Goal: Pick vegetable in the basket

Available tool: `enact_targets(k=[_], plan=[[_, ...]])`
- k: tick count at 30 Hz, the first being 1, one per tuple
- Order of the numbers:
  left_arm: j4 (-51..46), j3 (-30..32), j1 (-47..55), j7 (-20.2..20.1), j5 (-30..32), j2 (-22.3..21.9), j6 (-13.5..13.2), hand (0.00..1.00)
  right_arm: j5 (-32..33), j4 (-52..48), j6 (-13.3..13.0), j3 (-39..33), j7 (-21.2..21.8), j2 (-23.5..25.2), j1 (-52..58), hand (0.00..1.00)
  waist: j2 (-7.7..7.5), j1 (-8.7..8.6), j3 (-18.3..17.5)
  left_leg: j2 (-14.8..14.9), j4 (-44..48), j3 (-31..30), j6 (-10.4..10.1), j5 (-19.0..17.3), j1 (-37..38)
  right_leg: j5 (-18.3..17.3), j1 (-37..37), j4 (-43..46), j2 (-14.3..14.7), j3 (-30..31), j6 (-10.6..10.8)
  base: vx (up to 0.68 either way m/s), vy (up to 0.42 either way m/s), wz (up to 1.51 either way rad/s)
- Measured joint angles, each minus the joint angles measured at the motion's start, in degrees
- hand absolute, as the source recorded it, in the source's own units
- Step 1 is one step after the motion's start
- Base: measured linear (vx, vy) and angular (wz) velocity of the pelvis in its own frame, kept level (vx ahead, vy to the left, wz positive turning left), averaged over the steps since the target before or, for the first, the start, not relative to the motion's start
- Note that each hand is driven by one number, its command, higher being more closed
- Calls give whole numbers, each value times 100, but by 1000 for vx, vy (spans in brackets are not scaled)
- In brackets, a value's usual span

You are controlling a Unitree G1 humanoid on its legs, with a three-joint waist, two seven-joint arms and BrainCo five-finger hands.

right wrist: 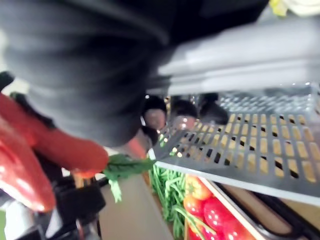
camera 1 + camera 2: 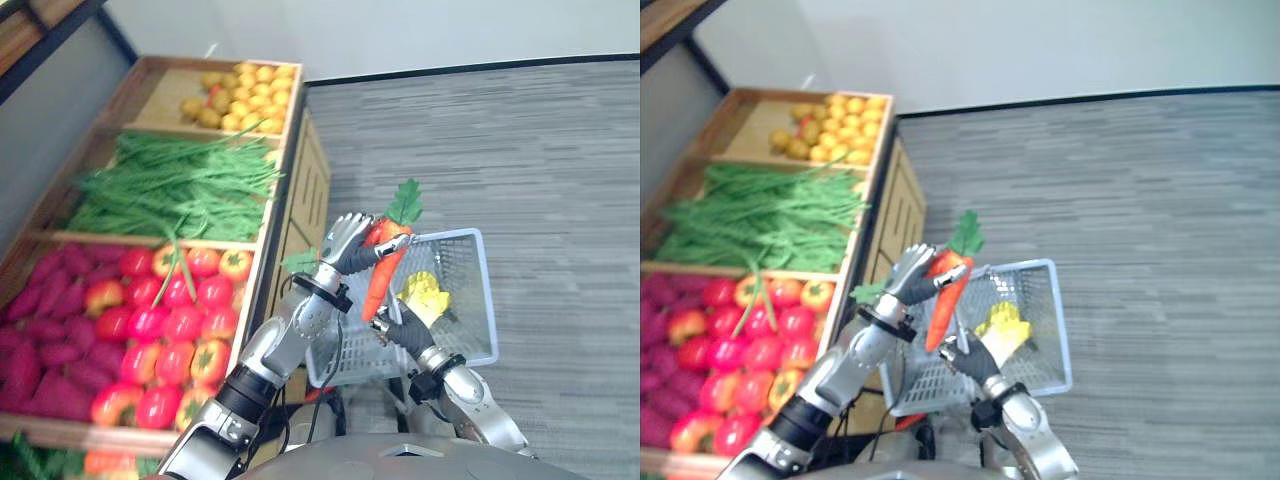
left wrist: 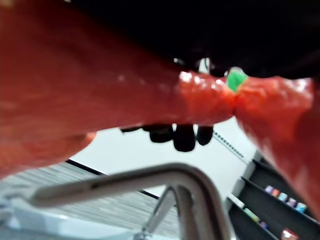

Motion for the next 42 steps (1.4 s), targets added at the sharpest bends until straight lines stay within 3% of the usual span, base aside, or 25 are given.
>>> enact_targets(k=[2, 3, 7, 8, 10, 12, 13, 14, 15, 16, 17, 22, 27, 33, 42], plan=[[7, -67, -12, 21, -162, 6, 4, 100, 105, -5, 1, 105, -4, 9, -26, 100, -153, 59, -23, -46, -82, 309, 22, 14, -9, 15, -157, 10, -37, 197, 76, 40, 162, -74], [19, -70, -12, 40, -206, 17, 11, 100, 225, -5, 8, 203, -14, -13, -77, 100, -204, 86, -23, -57, -149, 577, 76, 47, -6, -198, -308, 79, -225, -186, 13, 18, 147, -81], [331, -66, -65, 79, -424, 68, 13, 100, 487, 32, 186, 438, -170, 112, -128, 100, -226, 224, -22, -27, -113, 1093, 220, -13, 81, -289, -462, 508, -1173, -2408, 21, 28, 79, -69], [410, -64, -71, 106, -426, 63, 16, 100, 514, 35, 233, 470, -196, 136, -129, 100, -236, 220, -25, 0, -63, 1171, 189, -33, 87, -147, -465, 533, -1192, -2627, 82, 49, -13, -47], [497, -44, -74, 147, -428, 36, 17, 100, 651, 35, 258, 516, -211, 101, -132, 100, -203, 236, -33, 112, -39, 1325, 54, -120, 139, -42, -441, 434, -993, -2513, 41, 22, -77, -56], [609, 71, -96, 211, -434, 46, 8, 100, 674, 32, 259, 602, -220, 100, -170, 100, -260, 262, -47, 247, -15, 1542, -12, -173, 168, 222, -442, 195, -765, -2282, 133, -34, -76, -83], [724, 162, -145, 258, -435, 72, 38, 100, 706, -27, 259, 699, -218, 98, -171, 100, -375, 290, -114, 286, -19, 1741, -2, -212, 128, 421, -412, -241, -629, -2032, 344, -65, -63, -92], [802, 253, -140, 301, -436, 77, 37, 100, 757, -115, 259, 768, -246, 103, -177, 100, -401, 372, -181, 380, -78, 1882, 42, -273, 66, 317, -337, -728, -586, -2084, 523, -74, -101, -104], [904, 300, -171, 304, -458, 42, 23, 100, 763, -118, 261, 749, -251, 81, -202, 100, -387, 398, -173, 477, -158, 2033, 56, -251, 20, 233, -341, -824, -561, -2332, 454, -35, -63, -70], [982, 279, -183, 301, -524, -13, 40, 100, 768, -117, 272, 755, -262, 45, -187, 100, -460, 353, -181, 467, -165, 2102, 3, -220, 24, 365, -307, -542, -705, -2408, 311, 65, -43, -53], [1088, 311, -132, 314, -527, -71, 52, 100, 769, -112, 318, 773, -264, -39, -198, 100, -540, 383, -184, 419, -126, 2140, -29, -203, 82, 511, -128, -803, -700, -2335, 221, 88, -10, -31], [1246, 422, -67, 463, -513, -243, 233, 100, 687, -115, 326, 780, -267, -292, -191, 100, -425, 359, -195, 432, -112, 2104, -73, -175, 162, 720, 103, -1113, -637, -2357, 210, 12, -8, -4], [1218, 518, -304, 788, -302, -346, 397, 100, 383, -254, 171, 637, -254, -226, -165, 100, -396, 363, -223, 391, -92, 1899, -54, -142, 182, 741, 222, -1147, -712, -2504, 244, -54, 30, 20], [665, 674, -395, 932, -175, -364, 428, 100, -37, -245, 4, 272, -158, -107, 83, 100, -243, 324, -332, 229, -128, 1762, 40, -76, 167, 775, 263, -1152, -854, -2622, 301, -63, 64, 14], [273, 680, -780, 1010, -105, -260, 437, 100, -566, 927, -8, -158, -174, 61, 412, 100, -228, 219, -470, 12, -330, 1486, 133, 97, 190, 837, 340, -1156, -1094, -2808, 342, -39, 57, 16]])
